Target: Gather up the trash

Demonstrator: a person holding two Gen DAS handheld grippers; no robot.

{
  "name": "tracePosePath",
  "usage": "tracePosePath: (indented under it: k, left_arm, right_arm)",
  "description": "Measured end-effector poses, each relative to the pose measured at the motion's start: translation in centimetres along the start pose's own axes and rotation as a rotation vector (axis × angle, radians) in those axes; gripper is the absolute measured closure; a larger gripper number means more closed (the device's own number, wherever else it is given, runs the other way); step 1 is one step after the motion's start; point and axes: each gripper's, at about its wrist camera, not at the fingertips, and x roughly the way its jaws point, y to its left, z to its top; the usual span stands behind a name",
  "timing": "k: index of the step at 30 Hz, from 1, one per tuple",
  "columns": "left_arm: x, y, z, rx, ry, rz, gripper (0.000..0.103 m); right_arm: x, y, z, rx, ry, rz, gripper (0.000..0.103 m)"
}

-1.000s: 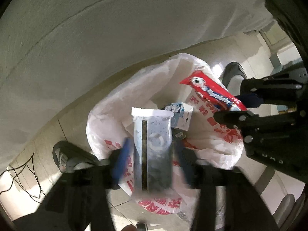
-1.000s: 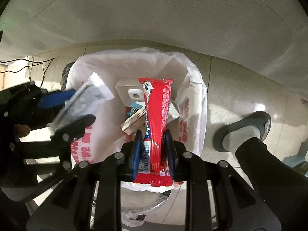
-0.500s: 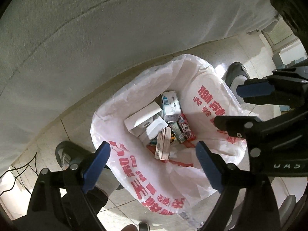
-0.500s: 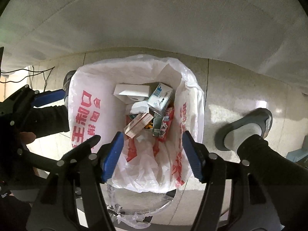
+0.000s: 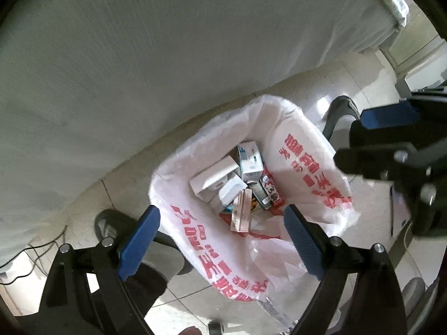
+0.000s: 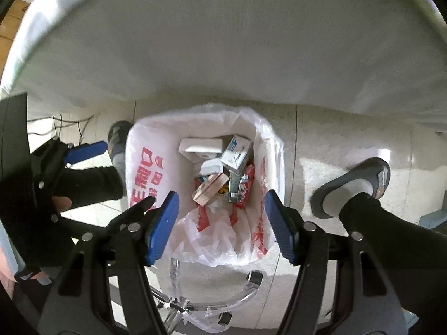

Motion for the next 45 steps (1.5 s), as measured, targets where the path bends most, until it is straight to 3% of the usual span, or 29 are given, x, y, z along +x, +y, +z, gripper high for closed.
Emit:
tracePosePath:
  k: [5,11,16,25,31,39,45]
  left_arm:
    - [-2.3,-0.2,0.4,0.005,-0.028,0.046,0.014]
    - [-5.6,1.2,1.4,-0.071,-0.061,0.072,0.011]
    - [-10.2,3.4,2.3,-0.179,-0.133,0.103,0.010]
    - [-19.8,6.2,3.3,-0.327,-0.319,0.177,0.008]
    - [-25.4,6.7,3.6,-0.376,-0.443,0.217,0.008]
    - [-31.0,6.8,4.7,-0.421,-0.576,0.262,0.008]
    - [-32.9,6.9,4.9,-0.467,-0.637,0.264,0.008]
  right_arm:
    - [-3.1,-0.3,0.4,0.014,-0.036,0.001,0.040]
    - [-7.3,-0.1,0.8,-0.005,-0.076,-0.012,0.034]
    - [-11.9,1.1,1.1,-0.055,-0.145,-0.017,0.029]
    - [-21.1,3.8,1.6,-0.121,-0.367,-0.063,0.012]
    - [-26.2,5.5,1.1,-0.139,-0.554,-0.144,0.007]
    - [-30.9,5.8,0.9,-0.112,-0.750,-0.163,0.007]
    - [-32.8,6.4,0.3,-0.105,-0.831,-0.173,0.007]
